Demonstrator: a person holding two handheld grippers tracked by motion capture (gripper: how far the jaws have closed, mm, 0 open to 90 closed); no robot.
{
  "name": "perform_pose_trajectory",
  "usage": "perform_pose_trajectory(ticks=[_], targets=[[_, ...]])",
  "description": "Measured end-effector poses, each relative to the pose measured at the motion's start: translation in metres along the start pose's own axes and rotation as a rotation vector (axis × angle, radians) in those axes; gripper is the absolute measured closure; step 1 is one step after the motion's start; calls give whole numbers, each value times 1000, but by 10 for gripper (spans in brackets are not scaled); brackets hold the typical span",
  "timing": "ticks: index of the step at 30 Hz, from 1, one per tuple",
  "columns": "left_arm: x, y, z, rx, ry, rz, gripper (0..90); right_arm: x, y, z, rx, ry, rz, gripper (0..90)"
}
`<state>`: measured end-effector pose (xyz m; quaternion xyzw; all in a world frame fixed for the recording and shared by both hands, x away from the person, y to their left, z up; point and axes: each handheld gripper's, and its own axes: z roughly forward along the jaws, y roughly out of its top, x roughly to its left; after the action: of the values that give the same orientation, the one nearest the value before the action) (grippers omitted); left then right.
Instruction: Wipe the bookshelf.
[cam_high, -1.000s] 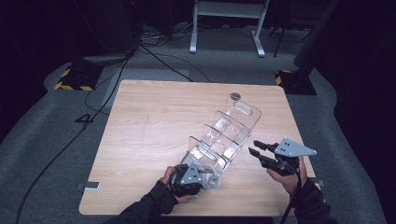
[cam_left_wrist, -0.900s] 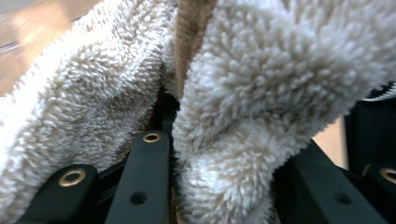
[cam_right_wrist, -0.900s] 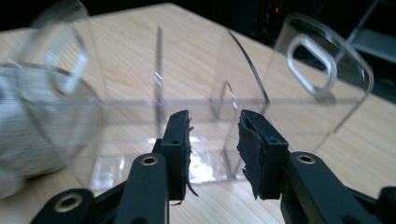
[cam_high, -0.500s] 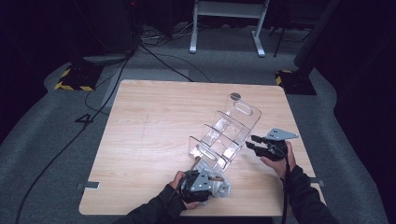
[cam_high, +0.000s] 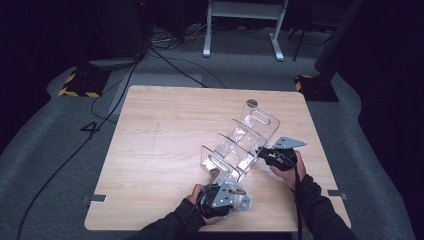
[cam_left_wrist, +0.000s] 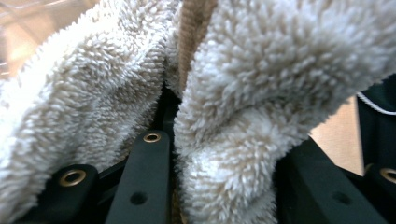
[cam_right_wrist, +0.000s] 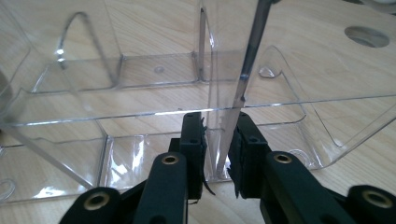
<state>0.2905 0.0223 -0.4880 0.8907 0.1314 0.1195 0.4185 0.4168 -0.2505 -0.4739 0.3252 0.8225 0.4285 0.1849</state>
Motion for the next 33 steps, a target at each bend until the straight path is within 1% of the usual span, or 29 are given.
perform_pose_trajectory(ticks=[3,4,5,6,7,8,9,10,11,12,13,15,17,18,19,21,22,24,26,27,28,29,31,33], targets=[[5,-3,-7,20,34,-8,688,11,2,-2,20,1,-18,716],[7,-5,-9,27,43,-14,689,16,1,-2,18,-6,-19,698],[10,-7,-13,35,61,-14,691,20,1,-2,23,-12,-21,683],[11,-9,-16,48,78,-29,693,24,1,-3,27,-16,-24,673],[16,-13,-20,55,104,-43,693,27,1,-4,30,-15,-22,671],[19,-15,-23,60,120,-61,692,31,1,-6,32,-9,-21,671],[24,-17,-27,65,149,-83,693,34,1,-7,28,-1,-20,669],[30,-21,-32,66,189,-123,691,38,1,-8,27,14,-20,664],[35,-23,-35,65,219,-151,689,43,1,-9,27,35,-22,657],[41,-25,-39,63,240,-171,688,48,1,-9,29,52,-28,644],[44,-26,-42,57,256,-193,687,53,1,-9,29,67,-37,631],[49,-27,-47,55,304,-219,684,62,2,-9,32,91,-45,618],[50,-26,-48,57,323,-227,682,71,2,-10,35,125,-54,596],[50,-25,-47,66,340,-223,682,74,2,-12,32,140,-58,585],[48,-23,-44,84,367,-213,683,77,3,-15,32,153,-63,576],[46,-20,-39,103,394,-203,682,79,3,-25,19,154,-78,535],[44,-16,-35,125,413,-194,682,79,3,-29,13,152,-79,525],[42,-13,-29,153,434,-170,682,75,3,-44,-14,134,-76,518],[44,-12,-27,161,434,-182,683,68,3,-58,-42,104,-83,512],[45,-11,-26,166,434,-186,685,61,1,-66,-57,67,-72,505],[47,-11,-26,169,438,-188,688,55,0,-72,-70,39,-61,501],[48,-11,-25,170,437,-187,688,49,-1,-75,-80,7,-49,493],[49,-12,-23,180,434,-187,689,38,-4,-78,-83,-61,-45,480],[52,-13,-20,190,421,-188,689,27,-6,-77,-87,-99,-2,461]])
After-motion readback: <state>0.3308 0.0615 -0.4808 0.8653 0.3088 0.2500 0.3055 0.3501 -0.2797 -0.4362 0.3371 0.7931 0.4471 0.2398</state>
